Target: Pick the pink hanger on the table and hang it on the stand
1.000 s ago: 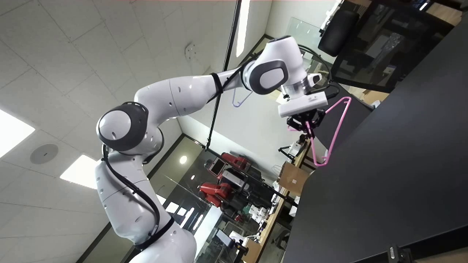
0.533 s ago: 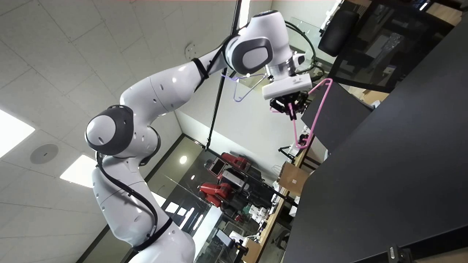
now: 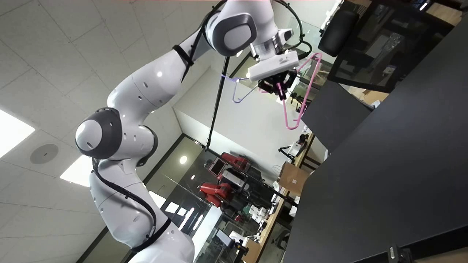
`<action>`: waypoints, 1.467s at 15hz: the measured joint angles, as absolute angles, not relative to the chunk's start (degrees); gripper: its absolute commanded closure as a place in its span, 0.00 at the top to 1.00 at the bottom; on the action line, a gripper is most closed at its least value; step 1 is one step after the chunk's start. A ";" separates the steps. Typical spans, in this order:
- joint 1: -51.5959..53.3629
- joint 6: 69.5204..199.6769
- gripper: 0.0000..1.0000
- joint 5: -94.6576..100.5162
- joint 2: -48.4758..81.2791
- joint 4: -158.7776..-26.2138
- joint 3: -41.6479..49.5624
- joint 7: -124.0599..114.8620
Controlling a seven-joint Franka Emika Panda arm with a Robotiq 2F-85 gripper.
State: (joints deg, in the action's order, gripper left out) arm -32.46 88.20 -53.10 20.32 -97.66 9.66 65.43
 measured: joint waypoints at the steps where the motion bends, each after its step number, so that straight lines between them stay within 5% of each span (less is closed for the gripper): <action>1: -32.19 88.17 0.08 -53.10 20.44 -97.73 10.06 65.55; 22: -30.66 84.94 0.02 -61.48 22.30 -91.20 11.63 65.51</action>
State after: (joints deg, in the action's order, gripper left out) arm -30.66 84.94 -61.48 22.30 -91.20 11.63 65.51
